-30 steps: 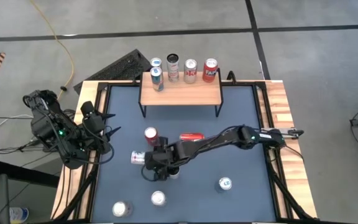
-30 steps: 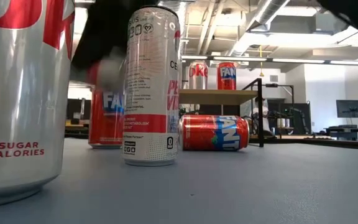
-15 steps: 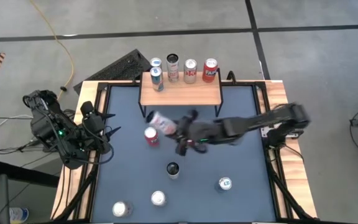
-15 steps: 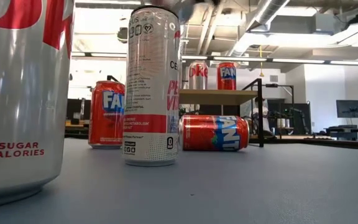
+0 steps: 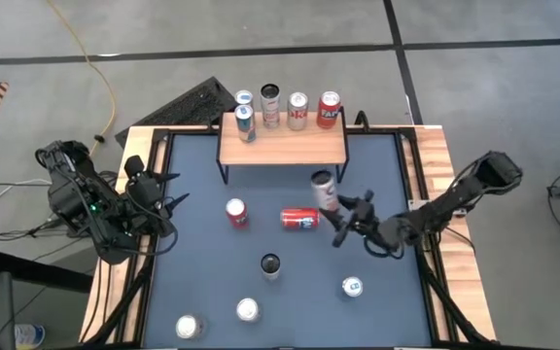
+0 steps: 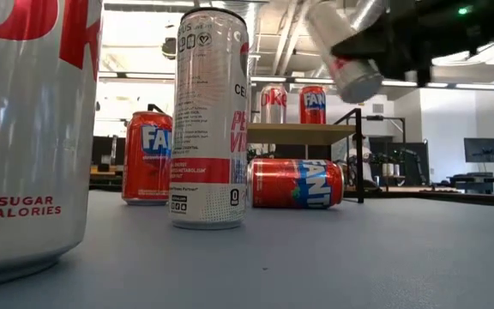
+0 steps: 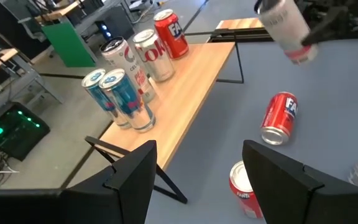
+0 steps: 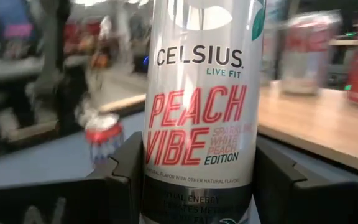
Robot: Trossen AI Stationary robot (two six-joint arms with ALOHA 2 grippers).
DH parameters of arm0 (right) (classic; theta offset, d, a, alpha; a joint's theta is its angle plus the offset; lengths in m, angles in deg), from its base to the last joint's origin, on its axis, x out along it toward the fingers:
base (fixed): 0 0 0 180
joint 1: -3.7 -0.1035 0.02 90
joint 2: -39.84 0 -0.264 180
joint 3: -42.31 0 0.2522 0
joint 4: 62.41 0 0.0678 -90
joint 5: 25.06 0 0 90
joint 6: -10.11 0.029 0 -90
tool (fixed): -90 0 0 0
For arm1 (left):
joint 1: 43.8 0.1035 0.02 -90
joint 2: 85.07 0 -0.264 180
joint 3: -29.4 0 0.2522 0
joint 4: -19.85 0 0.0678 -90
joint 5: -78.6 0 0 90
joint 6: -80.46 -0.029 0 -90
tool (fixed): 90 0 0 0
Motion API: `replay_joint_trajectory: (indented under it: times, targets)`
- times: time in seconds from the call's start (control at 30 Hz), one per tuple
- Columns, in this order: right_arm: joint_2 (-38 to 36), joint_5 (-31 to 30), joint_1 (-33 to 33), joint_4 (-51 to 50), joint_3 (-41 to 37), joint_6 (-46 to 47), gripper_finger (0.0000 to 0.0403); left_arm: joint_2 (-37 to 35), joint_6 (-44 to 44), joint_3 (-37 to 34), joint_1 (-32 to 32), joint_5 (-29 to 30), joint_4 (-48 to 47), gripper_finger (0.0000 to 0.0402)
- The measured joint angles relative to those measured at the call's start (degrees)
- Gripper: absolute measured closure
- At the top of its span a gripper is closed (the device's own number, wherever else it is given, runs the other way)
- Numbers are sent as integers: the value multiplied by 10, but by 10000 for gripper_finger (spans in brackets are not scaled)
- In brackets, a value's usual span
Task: Place canned beverage on shelf
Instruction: Put the left pink soda can on the shelf aligned with the other pink soda can
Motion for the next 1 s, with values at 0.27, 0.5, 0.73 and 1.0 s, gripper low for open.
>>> replay_joint_trajectory:
  times: [0.27, 0.5, 0.73, 1.0]
  targets:
    - [42, -146, -34, 28, -92, 152, 203, 0, 0, 0, 0, 15, 0, 173]
    - [131, -189, -49, 29, -110, 224, 201, 0, -5, 0, 0, 22, 0, 173]
    - [223, -212, -58, 26, -108, 339, 200, 0, -5, 0, 0, 22, 0, 173]
    - [278, -263, -54, 27, -80, 348, 197, 0, -4, 0, 0, 22, 0, 173]
